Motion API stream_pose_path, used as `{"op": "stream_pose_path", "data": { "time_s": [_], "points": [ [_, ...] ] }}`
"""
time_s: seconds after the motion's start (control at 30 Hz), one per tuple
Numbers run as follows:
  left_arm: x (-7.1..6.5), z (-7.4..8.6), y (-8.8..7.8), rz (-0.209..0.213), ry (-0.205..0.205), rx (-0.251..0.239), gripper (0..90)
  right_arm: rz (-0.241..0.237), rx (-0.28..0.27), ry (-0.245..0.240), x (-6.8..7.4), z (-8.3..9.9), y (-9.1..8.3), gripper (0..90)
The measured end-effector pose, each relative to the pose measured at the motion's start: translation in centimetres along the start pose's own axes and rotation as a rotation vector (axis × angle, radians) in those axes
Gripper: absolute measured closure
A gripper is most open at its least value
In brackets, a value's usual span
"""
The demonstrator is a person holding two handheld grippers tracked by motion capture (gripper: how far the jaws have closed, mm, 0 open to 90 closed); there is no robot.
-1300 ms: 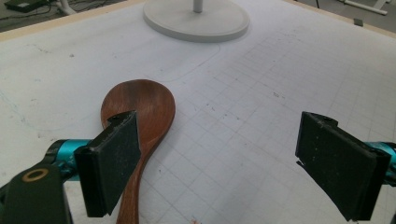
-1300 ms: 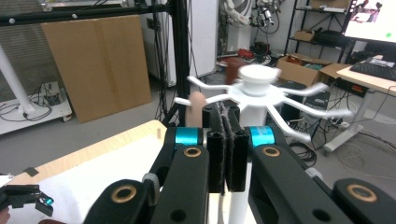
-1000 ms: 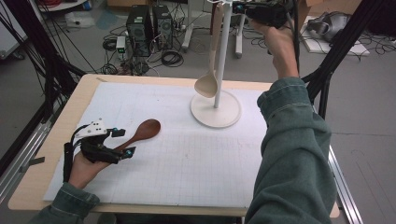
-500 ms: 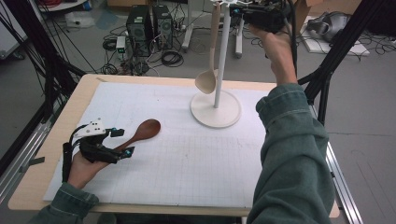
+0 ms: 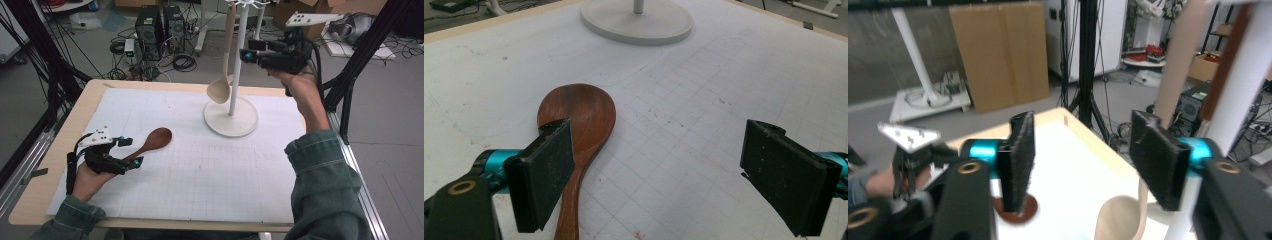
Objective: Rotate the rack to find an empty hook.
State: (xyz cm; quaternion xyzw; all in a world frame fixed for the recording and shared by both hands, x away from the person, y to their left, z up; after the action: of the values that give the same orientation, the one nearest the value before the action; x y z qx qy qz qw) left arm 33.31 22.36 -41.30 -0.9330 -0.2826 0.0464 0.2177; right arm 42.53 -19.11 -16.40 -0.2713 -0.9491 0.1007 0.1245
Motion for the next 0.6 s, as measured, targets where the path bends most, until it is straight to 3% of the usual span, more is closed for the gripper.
{"op": "stream_pose_path", "data": {
  "time_s": [0.13, 0.33, 0.6],
  "points": [
    [0.0, 0.0, 0.1, 0.001, -0.001, 0.002, 14.5, -0.013, 0.038, -0.013, 1.0, 1.7, 0.5, 37.2],
    [0.0, 0.1, 0.1, 0.003, -0.006, 0.001, 14.5, -0.007, 0.041, -0.031, 2.0, 3.7, 0.7, 31.6],
    [0.1, 0.1, 0.0, 0.005, -0.004, -0.003, 14.5, -0.015, 0.041, 0.018, 2.0, 7.2, 0.4, 27.2]
  ]
}}
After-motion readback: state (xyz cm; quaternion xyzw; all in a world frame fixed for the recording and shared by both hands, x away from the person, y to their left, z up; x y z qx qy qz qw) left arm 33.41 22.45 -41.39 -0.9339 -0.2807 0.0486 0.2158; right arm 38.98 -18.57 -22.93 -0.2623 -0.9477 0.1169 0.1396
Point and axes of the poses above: each handheld gripper's, and its own axes: y roughly forward along the jaws, z roughly out of its underside, x roughly to its left, the point moved 4 cm from there along y, roughly forward along the jaws, and after that the axes turned 9 degrees about y, right-handed, at the moved point
